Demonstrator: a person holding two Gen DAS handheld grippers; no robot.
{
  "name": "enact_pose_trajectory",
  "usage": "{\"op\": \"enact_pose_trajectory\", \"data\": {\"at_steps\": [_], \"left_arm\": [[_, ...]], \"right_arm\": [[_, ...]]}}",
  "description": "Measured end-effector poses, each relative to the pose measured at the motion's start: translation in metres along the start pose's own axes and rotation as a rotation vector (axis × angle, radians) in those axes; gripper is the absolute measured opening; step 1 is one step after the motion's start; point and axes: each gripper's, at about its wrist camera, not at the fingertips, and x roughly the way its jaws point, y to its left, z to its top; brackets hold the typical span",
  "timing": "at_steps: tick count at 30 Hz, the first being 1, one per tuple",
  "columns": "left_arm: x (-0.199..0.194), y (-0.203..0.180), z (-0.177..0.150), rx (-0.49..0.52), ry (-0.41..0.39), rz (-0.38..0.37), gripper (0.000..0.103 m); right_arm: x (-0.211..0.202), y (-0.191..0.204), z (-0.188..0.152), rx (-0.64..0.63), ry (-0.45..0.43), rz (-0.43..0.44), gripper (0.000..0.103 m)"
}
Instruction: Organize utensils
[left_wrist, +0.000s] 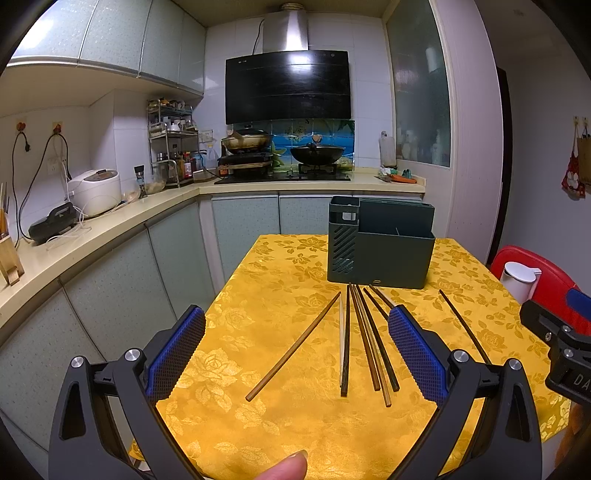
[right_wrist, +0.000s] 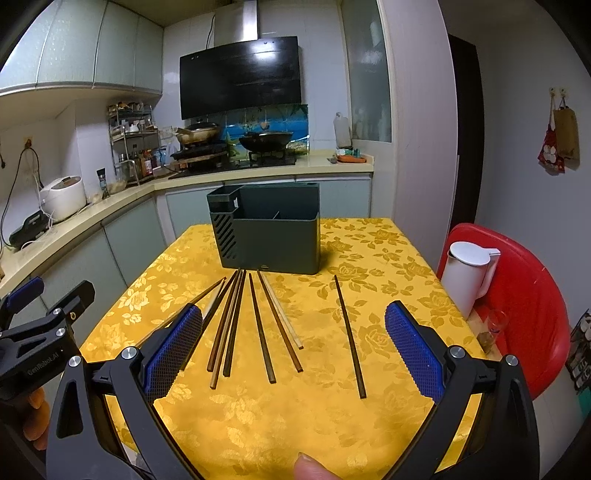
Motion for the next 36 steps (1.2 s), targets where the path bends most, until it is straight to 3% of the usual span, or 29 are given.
{"op": "enact_pose_trajectory", "data": {"at_steps": [36], "left_arm": [[-0.0089, 0.0058, 0.0034, 0.001, -0.015, -0.001, 0.096]], "right_arm": [[-0.0076, 0.0043, 0.0047, -0.004, -0.023, 0.006, 0.097]]}}
